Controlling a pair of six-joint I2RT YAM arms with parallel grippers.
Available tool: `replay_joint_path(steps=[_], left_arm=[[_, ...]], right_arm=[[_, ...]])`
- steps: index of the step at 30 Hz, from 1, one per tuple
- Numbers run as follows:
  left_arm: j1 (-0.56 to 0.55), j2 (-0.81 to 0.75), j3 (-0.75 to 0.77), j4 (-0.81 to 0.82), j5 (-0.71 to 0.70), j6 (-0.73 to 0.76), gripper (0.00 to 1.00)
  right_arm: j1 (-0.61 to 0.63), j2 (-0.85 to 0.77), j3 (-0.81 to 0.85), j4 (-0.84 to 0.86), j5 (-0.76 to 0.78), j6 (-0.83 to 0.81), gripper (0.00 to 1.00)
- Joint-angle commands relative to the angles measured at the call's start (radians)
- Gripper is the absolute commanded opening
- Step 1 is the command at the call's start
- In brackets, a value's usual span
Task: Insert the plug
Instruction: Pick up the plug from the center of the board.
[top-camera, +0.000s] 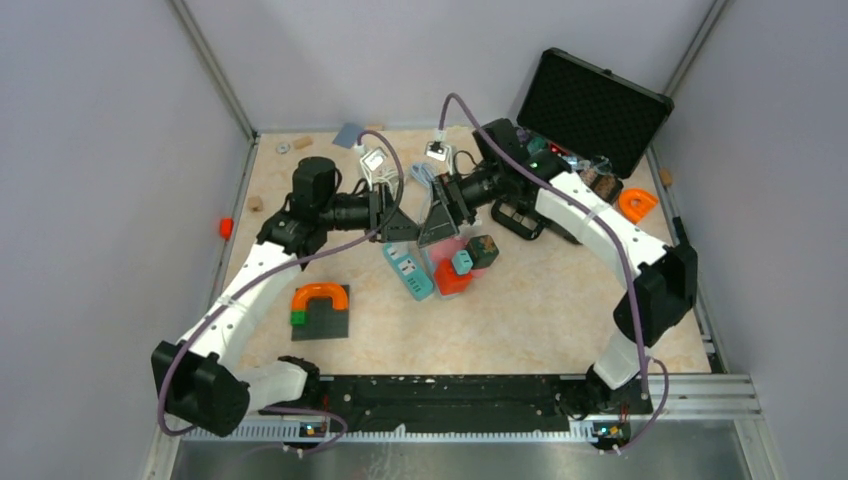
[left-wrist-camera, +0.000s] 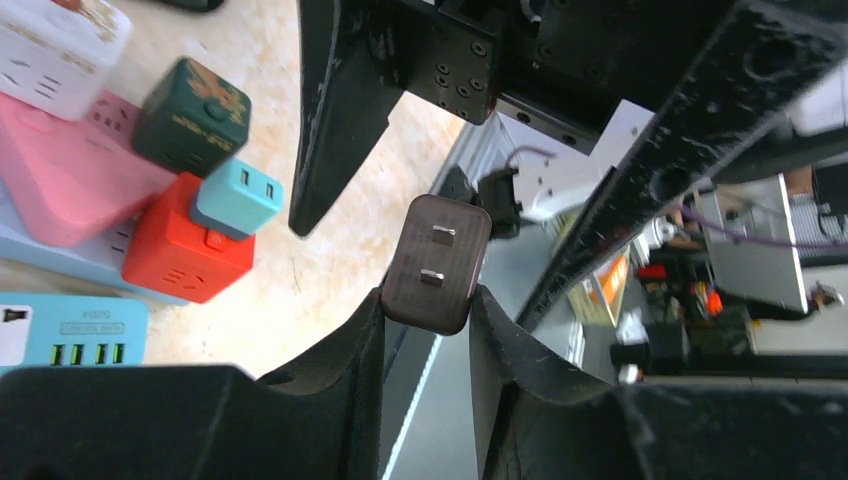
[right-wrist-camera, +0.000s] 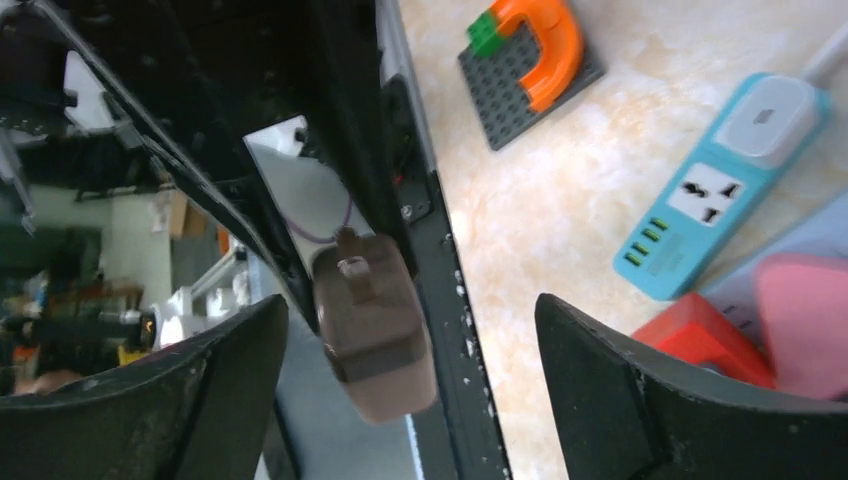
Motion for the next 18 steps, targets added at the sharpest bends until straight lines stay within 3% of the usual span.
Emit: replay_joint_path(steps=[1,8,12,18], left_arm=[[-0.008,-0.095,-0.001,0.156,-0.231,-0.132,0.00],[-0.008,-0.201,-0.102,0.461,-0.488,-0.437,0.00],[-0.008,-0.238,-0.154,0.554,-0.614,-0.589,0.00],[-0.008,-0.254,-0.227,0.717,-0.668,-0.770,0.00]], right_arm=[[-0.066,-0.173,-0.121,0.406,0.115,0.275,0.91],[-0.116,-0.327,-0.428,1.023,0.161,0.711,0.92],[-0.116,-0.325,-0.468,1.182,0.205,0.857,0.92],[-0.113,-0.248,-0.425,1.323,0.182,0.969,0.89]])
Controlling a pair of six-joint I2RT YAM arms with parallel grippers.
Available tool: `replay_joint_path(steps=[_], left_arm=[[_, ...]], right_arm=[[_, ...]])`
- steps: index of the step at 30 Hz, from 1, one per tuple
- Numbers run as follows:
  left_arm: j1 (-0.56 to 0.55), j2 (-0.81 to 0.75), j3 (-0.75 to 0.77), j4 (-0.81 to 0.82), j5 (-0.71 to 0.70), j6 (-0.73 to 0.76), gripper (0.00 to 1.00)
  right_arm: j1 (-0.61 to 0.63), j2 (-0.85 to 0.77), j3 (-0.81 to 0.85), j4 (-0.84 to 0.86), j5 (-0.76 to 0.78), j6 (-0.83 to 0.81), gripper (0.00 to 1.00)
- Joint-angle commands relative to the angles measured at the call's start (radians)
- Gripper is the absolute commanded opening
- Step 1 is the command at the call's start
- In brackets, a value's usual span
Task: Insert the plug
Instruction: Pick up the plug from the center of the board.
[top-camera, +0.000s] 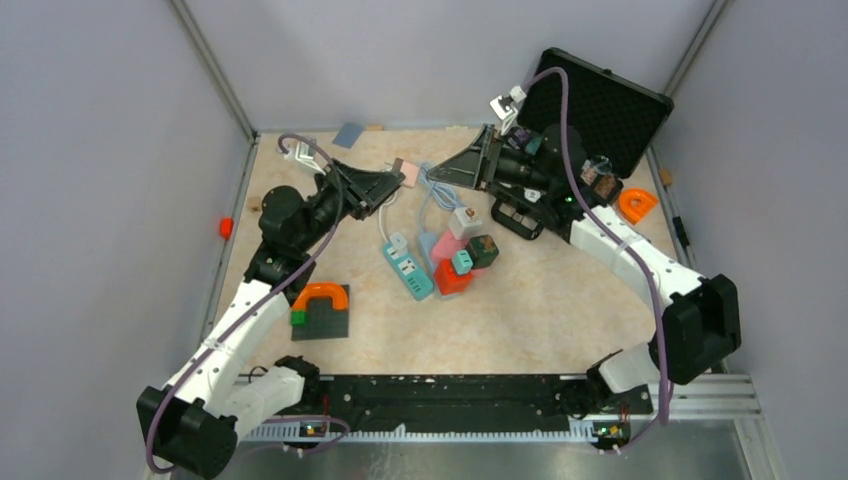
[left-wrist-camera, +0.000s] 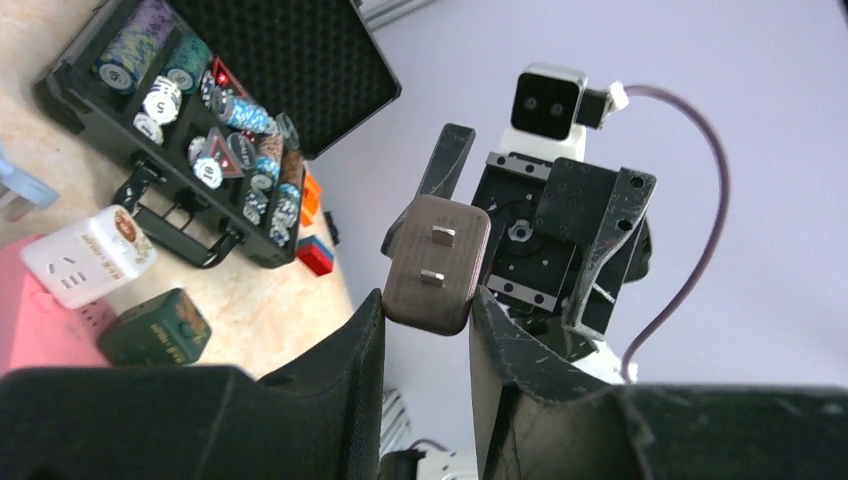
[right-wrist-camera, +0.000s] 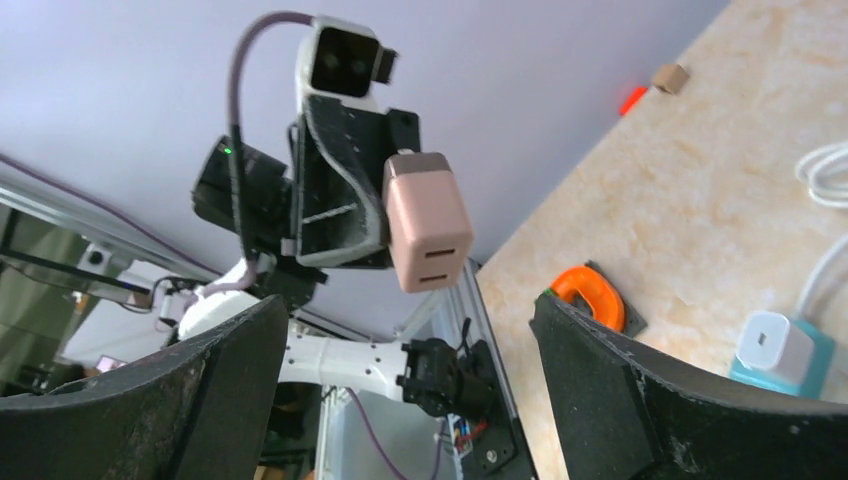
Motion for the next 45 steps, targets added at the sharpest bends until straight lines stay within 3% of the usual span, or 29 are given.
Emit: replay_joint_path(steps=[1,10,14,17,18,20,21,23,24,25,28,30,37,45], left_arm=[[-0.001,-0.021,-0.034,0.207,-0.079,-0.177,0.00],[-0.001,-0.007,-0.038,0.221,-0.048,-0.216,0.00],[-0.001,-0.002,-0.044,0.224,-0.045,-0.223,0.00],[-0.002,-0.002,-0.050,0.223,-0.045,-0.225,0.00],[-0.002,-0.001,-0.051,0.223,-0.043,-0.225,0.00],[-0.002,-0.002,-0.050,0.212,-0.040,-0.222,0.00],[-0.001,-0.003,-0.051,0.204,-0.041,-0.221,0.00],[-0.002,-0.006,-0.055,0.190,-0.039,-0.218,0.05],[-0.002,-0.009,-0.056,0.181,-0.039,-0.217,0.15],[-0.002,-0.010,-0.059,0.170,-0.039,-0.213,0.34],[-0.001,-0.015,-0.064,0.142,-0.025,-0.167,0.80],[0.001,-0.019,-0.065,0.094,-0.022,-0.121,0.98],[0.051,-0.074,-0.078,-0.205,-0.029,0.081,0.99],[0.154,-0.122,-0.065,-0.620,-0.111,0.348,0.99]], right_arm=[[0.008,0.059,0.053,0.230,-0.003,0.154,0.88],[0.050,0.168,0.143,0.258,-0.009,0.218,0.76],[0.061,0.203,0.177,0.296,-0.031,0.249,0.65],[0.070,0.220,0.200,0.295,-0.051,0.261,0.46],[0.071,0.226,0.200,0.305,-0.060,0.274,0.36],[0.072,0.233,0.190,0.348,-0.075,0.310,0.07],[0.072,0.236,0.185,0.364,-0.082,0.323,0.00],[0.072,0.235,0.183,0.363,-0.097,0.322,0.00],[0.072,0.232,0.185,0.329,-0.101,0.306,0.00],[0.072,0.227,0.190,0.281,-0.102,0.272,0.00],[0.071,0.212,0.226,0.090,-0.101,0.109,0.00],[0.071,0.207,0.258,-0.051,-0.096,0.000,0.00],[0.071,0.244,0.349,-0.540,-0.040,-0.340,0.00],[0.071,0.357,0.396,-0.888,0.037,-0.497,0.00]])
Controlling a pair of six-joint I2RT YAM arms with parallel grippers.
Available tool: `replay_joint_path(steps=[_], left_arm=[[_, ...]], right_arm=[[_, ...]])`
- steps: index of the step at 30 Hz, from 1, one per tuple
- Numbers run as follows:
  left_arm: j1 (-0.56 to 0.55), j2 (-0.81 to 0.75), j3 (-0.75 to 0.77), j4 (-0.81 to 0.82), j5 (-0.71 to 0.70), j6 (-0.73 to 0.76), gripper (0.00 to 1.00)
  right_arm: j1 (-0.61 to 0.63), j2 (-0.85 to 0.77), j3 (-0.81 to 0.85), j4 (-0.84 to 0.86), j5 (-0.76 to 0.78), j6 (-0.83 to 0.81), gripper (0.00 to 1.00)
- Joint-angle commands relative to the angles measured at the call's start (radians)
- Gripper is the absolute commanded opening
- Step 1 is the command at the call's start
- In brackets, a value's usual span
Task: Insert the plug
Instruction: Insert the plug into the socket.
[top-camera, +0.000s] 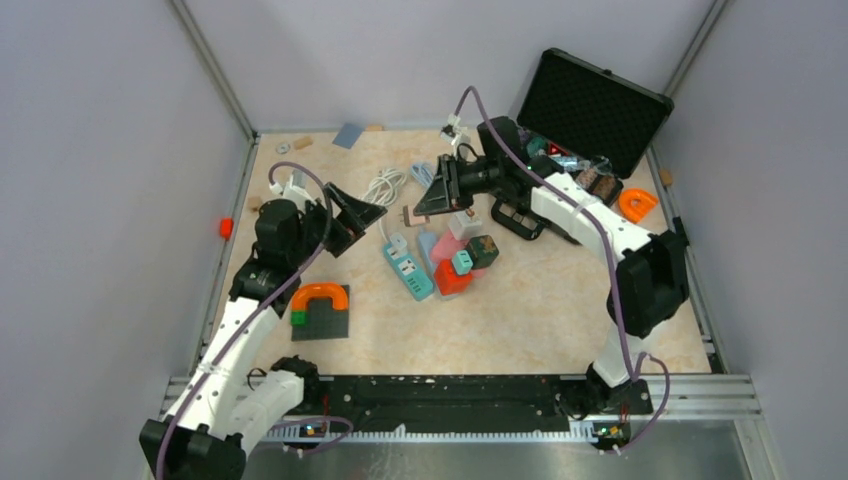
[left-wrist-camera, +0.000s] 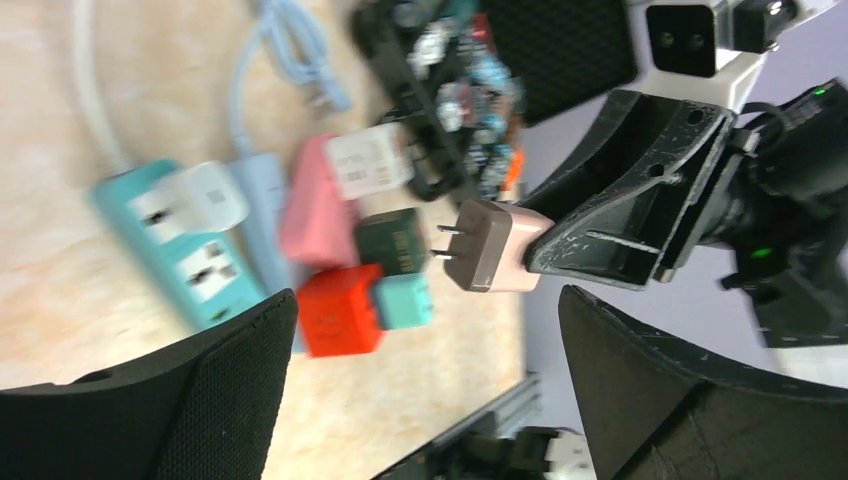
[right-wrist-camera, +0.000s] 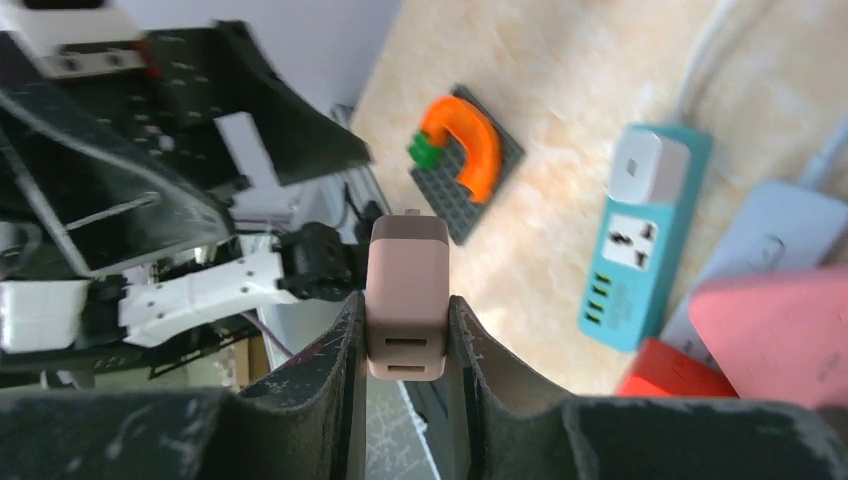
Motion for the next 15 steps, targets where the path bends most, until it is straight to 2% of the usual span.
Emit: replay_joint_path(steps=[1,7,15], left_arm=[[0.046,-0.016,0.026,-0.287,-0.072,0.223,0.99],[0.063,0.043,0.098,-0.524,-0.239,0.347,0.99],[0.071,0.147,0.189,-0.658,-0.335,0.443,0.99]], right_arm=[[0.007,0.085,0.081,-0.285,0.052,-0.171,0.00],[0.014,0.216,0.236,-0.549,0.132,-0.314,0.00],[0.059,0.322,0.342,-0.688,0.178,-0.385,0.00]])
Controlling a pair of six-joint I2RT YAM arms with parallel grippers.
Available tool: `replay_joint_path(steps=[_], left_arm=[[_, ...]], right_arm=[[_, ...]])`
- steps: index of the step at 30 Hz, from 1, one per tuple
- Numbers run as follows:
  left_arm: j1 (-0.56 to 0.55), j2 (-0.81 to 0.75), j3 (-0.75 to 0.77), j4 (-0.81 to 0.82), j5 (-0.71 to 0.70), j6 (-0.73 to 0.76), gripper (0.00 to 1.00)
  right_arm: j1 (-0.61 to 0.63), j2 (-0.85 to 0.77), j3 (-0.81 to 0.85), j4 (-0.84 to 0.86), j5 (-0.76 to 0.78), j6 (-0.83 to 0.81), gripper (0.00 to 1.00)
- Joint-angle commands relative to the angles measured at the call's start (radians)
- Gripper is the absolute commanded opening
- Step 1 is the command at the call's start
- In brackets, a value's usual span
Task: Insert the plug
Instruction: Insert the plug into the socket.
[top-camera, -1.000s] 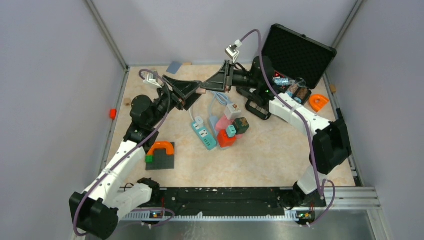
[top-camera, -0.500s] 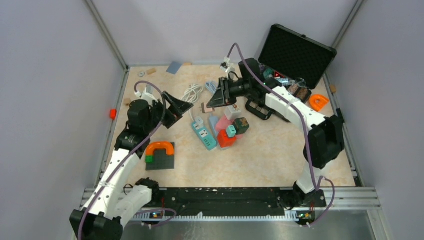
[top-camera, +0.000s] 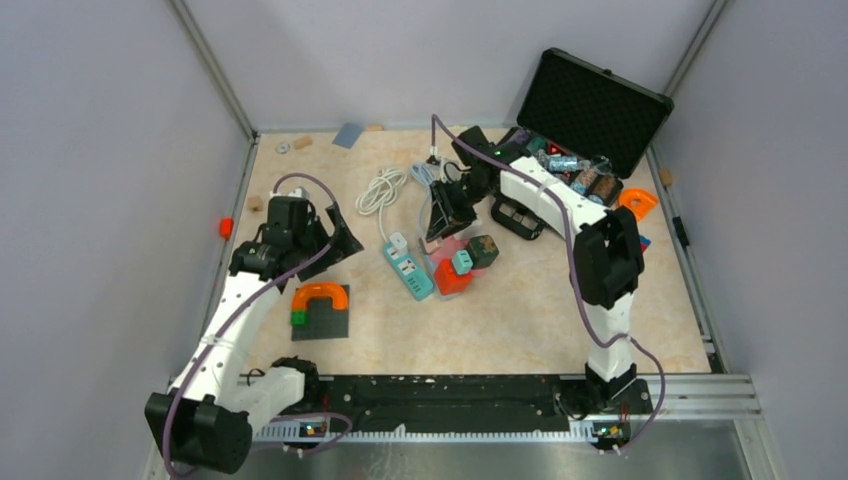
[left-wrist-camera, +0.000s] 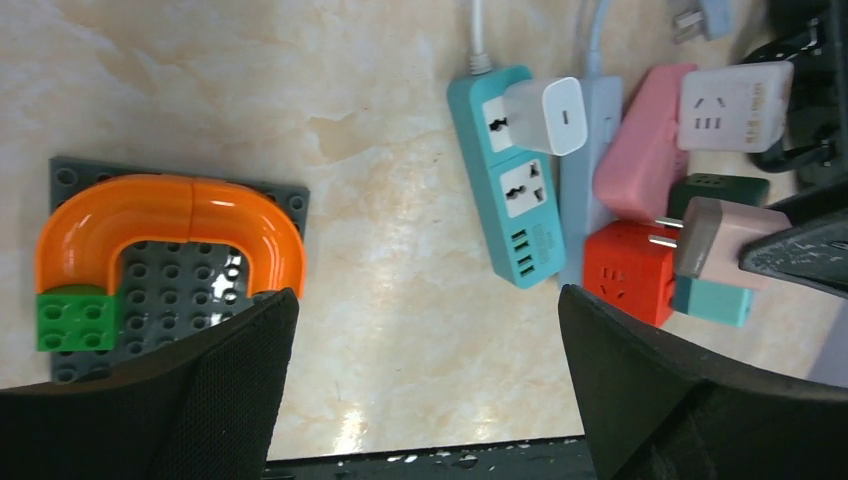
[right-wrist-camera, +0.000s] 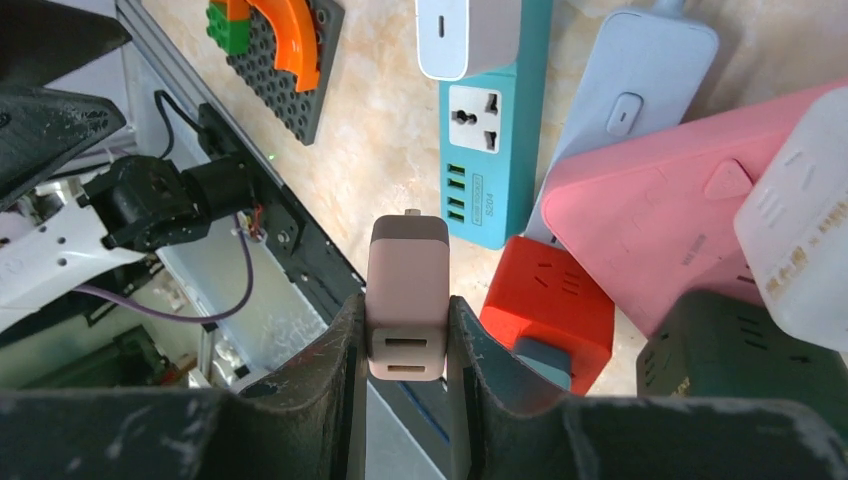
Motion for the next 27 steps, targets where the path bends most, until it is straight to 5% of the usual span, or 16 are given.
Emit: replay_joint_path(steps=[1,27], left_arm=[[0.008,0.042,0.074,-0.086,-0.079,0.089,0.99],[0.011,0.183,0.070,-0.047,0.128,0.076,0.99]], right_arm=[[0.060,0.056,0.102,-0.122,0.040,-0.080,0.00],[0.132,0.387,0.501,-0.303,0.204,-0.127,0.00]])
